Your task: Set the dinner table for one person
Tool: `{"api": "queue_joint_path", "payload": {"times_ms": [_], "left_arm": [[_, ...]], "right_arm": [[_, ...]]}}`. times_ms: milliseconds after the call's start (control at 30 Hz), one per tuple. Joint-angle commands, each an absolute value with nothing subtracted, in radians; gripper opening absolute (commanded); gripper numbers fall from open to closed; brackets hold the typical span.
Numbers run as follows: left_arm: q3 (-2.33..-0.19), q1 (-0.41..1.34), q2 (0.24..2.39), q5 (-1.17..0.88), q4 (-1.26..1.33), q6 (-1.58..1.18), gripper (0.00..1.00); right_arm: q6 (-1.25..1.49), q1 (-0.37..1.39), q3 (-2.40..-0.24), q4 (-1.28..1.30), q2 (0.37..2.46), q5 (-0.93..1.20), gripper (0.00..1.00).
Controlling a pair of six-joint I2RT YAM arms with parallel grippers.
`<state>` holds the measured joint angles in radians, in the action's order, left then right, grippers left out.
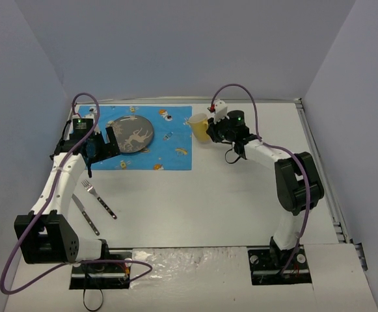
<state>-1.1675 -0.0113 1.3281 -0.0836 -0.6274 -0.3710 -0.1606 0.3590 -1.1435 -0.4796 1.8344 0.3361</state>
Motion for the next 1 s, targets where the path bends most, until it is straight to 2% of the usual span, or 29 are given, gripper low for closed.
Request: {"api": "queue_joint_path", "payload": {"times_ms": [0, 267, 967], "left_arm": [[-1.181, -0.011, 1.312, -0.067, -0.600, -0.370, 0.97], [-1.182, -0.011, 1.316, -0.067, -0.600, -0.371, 0.97], [-1.177, -0.012, 1.320, -0.032, -0.600, -0.363, 0.97]], "right_arm": [[-0.152, 0.374, -1.280, -0.625, 1.850, 0.344, 0.00], [-0.125, 0.383, -1.329, -0.725, 1.897, 0.357, 0.00], [-0.073, 0.397, -1.566, -1.037, 2.170, 0.314, 0.00]]}}
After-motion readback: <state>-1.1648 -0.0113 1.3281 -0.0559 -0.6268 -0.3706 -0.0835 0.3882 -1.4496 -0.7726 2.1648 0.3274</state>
